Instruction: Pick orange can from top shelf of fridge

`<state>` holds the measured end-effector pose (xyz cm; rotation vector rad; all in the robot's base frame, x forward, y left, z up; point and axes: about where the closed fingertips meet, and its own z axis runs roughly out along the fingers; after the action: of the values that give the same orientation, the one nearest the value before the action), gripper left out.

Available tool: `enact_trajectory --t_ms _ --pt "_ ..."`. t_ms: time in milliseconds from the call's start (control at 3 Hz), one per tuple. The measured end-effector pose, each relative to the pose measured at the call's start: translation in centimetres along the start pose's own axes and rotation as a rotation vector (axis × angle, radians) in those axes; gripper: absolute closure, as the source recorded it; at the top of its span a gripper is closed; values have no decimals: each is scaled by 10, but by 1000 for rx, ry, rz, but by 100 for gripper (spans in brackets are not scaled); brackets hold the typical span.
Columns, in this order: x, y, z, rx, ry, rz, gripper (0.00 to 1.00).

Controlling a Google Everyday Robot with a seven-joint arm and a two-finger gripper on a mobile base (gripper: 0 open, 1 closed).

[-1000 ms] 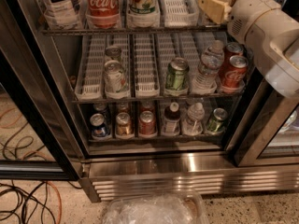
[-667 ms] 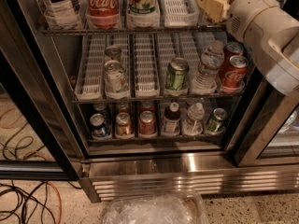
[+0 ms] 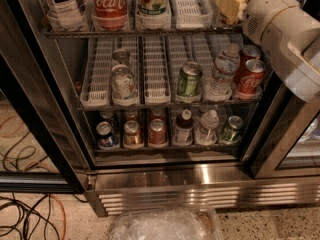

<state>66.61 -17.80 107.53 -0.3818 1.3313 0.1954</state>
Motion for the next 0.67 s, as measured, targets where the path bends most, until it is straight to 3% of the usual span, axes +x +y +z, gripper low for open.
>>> enact_trajectory --t_ms 333,667 --pt "0 0 0 0 0 0 100" --pt "-3 -1 1 2 -10 -10 100"
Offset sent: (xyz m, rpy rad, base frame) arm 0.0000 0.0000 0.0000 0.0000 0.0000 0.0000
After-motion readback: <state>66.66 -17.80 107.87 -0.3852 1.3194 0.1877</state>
